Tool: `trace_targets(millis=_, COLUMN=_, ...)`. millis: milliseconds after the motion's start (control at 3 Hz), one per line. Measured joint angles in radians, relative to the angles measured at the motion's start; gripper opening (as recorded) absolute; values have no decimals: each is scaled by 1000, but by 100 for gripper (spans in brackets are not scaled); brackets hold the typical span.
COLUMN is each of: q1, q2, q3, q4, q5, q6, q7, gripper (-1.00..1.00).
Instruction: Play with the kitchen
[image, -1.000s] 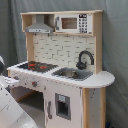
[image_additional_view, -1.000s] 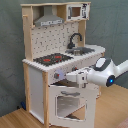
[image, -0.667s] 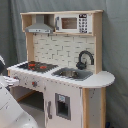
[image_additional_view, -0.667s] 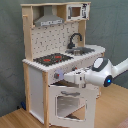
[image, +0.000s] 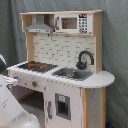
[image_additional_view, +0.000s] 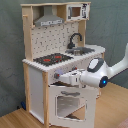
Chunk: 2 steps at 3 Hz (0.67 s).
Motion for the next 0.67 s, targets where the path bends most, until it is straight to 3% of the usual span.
trace_targets(millis=667, q1=-153, q2=-18, q3=130, q4=63, q5=-3, q6=9, q7=-15, gripper=100)
